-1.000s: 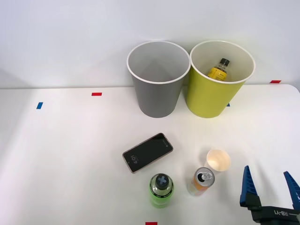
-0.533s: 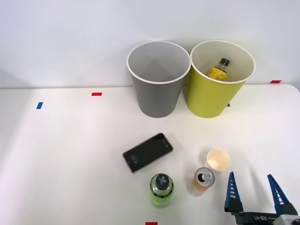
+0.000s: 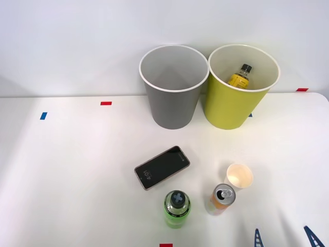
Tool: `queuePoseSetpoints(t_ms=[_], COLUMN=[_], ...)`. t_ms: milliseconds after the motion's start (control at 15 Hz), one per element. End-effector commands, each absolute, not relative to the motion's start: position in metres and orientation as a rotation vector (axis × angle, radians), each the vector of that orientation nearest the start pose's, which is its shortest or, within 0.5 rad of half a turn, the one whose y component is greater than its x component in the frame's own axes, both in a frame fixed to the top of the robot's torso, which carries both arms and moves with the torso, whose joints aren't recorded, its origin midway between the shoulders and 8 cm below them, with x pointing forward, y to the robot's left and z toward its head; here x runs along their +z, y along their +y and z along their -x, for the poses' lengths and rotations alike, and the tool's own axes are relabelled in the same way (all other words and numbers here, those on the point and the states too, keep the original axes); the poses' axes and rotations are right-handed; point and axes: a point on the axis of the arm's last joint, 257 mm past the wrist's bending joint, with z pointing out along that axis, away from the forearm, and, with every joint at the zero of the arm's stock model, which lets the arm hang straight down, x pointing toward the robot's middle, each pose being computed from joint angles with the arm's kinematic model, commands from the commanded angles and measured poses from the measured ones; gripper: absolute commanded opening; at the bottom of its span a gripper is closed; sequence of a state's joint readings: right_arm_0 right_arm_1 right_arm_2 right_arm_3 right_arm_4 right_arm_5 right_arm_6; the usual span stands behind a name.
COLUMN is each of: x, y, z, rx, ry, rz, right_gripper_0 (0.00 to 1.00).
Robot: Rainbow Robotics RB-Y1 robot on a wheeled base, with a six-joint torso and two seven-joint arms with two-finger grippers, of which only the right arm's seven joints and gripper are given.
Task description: Put cans in the gray bin, plastic bottles in the light green bin
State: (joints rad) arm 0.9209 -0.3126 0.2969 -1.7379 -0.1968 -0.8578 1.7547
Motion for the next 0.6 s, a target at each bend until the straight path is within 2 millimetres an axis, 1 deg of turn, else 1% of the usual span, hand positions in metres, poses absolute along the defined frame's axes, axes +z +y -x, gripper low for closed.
queuePoseSetpoints(t_ms=[67,267,400,600], x=[-0.300,-0.312,-0.317,-0.319], y=[-0.259,-0.250,-0.247,-0.243], z=[-0.189,-0.165,-0.159,-0.159], rx=[-0.111,-0.086,-0.084,-0.086], ry=[1.559,1.623,1.643,1.646], rz=[0.110,0.107,0.107,0.112], right_gripper_0=[1.00,1.00,1.00,1.00])
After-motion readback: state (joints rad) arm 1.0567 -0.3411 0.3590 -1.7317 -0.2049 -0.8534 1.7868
